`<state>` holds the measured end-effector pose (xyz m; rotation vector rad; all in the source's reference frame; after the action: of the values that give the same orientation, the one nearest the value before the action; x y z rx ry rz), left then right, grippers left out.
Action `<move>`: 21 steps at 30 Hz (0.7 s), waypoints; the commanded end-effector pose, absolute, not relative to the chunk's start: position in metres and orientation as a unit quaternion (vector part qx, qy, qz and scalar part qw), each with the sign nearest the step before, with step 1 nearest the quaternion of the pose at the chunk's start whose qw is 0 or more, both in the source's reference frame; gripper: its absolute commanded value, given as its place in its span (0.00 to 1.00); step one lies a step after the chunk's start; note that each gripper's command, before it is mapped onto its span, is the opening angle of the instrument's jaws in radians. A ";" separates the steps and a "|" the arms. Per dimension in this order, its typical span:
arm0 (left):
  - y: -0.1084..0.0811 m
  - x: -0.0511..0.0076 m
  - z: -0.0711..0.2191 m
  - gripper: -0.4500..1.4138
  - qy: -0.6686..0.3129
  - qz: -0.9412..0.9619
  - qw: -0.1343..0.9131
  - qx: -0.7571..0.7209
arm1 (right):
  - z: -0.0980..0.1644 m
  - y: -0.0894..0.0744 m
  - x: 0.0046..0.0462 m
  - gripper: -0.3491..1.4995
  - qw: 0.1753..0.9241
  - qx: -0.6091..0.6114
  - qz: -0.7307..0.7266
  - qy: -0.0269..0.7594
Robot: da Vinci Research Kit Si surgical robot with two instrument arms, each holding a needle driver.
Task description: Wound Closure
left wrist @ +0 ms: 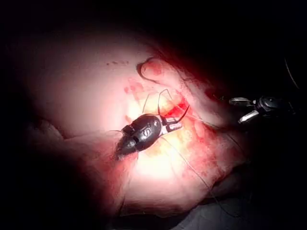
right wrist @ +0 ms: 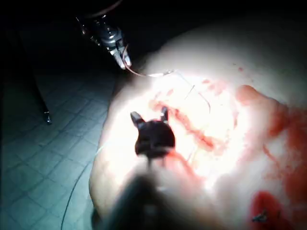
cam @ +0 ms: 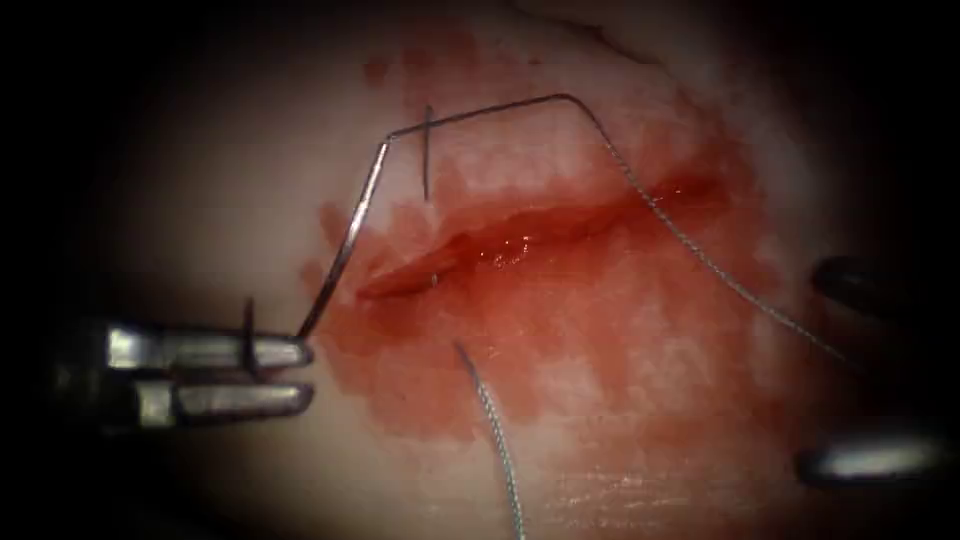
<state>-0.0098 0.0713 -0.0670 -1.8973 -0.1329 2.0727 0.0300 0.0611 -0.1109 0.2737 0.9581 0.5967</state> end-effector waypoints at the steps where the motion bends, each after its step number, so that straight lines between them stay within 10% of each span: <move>1: 0.072 -0.0102 -0.067 0.05 -0.042 0.727 0.165 -0.665 | -0.110 0.061 0.0315 0.98 0.830 0.141 0.272 0.465; 10: 0.076 -0.0082 -0.064 0.05 -0.004 0.750 0.192 -0.633 | -0.111 0.060 0.0337 0.93 0.809 0.150 0.259 0.506; 21: 0.077 -0.0062 -0.055 0.05 0.030 0.784 0.202 -0.586 | -0.100 0.065 0.0471 0.75 0.800 0.084 0.333 0.491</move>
<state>-0.0056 0.0768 -0.0550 -1.6345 0.0817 2.1876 0.0452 0.0641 -0.1016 0.1819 1.0530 0.7114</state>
